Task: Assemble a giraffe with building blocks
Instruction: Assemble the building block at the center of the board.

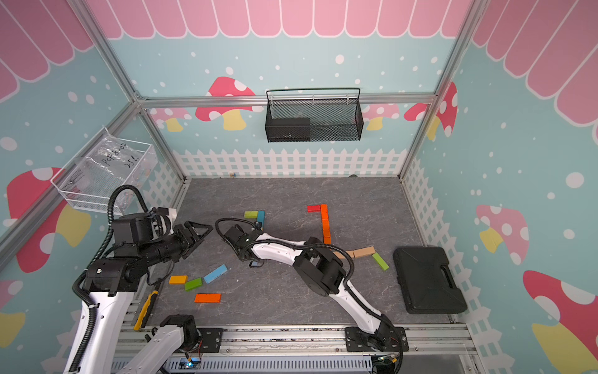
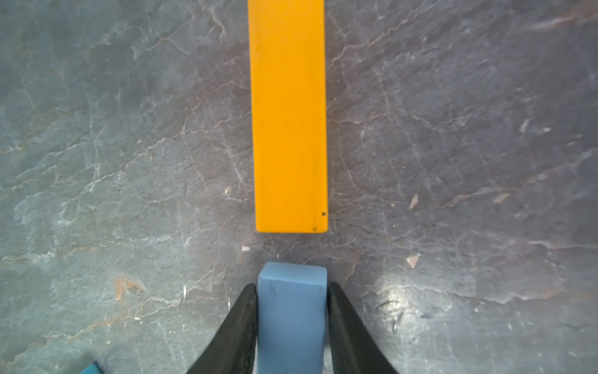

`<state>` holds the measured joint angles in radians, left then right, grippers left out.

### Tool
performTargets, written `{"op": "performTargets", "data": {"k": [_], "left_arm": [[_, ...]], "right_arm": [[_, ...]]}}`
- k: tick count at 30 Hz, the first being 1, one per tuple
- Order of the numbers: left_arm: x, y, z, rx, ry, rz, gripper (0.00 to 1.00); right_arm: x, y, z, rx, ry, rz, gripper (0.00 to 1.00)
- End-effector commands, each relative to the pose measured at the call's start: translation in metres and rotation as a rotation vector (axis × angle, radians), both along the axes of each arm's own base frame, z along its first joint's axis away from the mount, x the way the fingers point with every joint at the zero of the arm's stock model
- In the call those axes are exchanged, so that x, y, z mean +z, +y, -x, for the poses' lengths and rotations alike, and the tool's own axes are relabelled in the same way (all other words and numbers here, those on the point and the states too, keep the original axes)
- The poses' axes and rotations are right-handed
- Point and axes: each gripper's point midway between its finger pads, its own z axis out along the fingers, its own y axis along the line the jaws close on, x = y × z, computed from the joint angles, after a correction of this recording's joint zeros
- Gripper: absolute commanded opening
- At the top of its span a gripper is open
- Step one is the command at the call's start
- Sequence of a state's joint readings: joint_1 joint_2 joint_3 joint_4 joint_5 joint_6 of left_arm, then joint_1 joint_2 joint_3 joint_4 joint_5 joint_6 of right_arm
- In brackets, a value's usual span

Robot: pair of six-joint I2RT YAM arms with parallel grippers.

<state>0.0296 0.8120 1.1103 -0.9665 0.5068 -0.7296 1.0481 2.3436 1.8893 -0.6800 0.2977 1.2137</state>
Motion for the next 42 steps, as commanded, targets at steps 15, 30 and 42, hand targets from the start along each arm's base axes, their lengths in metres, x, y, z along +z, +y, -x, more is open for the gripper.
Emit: {"op": "performTargets", "data": {"k": [15, 30, 42], "left_arm": [[0.005, -0.003, 0.004, -0.02, -0.033, 0.001, 0.65], [0.005, -0.003, 0.004, -0.021, -0.034, 0.0, 0.65], [0.006, -0.003, 0.004, -0.02, -0.038, -0.004, 0.65]], "right_arm": [[-0.015, -0.006, -0.017, -0.037, -0.014, 0.051, 0.37], [-0.016, -0.01, -0.018, -0.051, -0.015, 0.064, 0.35], [-0.012, -0.011, -0.026, -0.052, -0.034, 0.067, 0.34]]}}
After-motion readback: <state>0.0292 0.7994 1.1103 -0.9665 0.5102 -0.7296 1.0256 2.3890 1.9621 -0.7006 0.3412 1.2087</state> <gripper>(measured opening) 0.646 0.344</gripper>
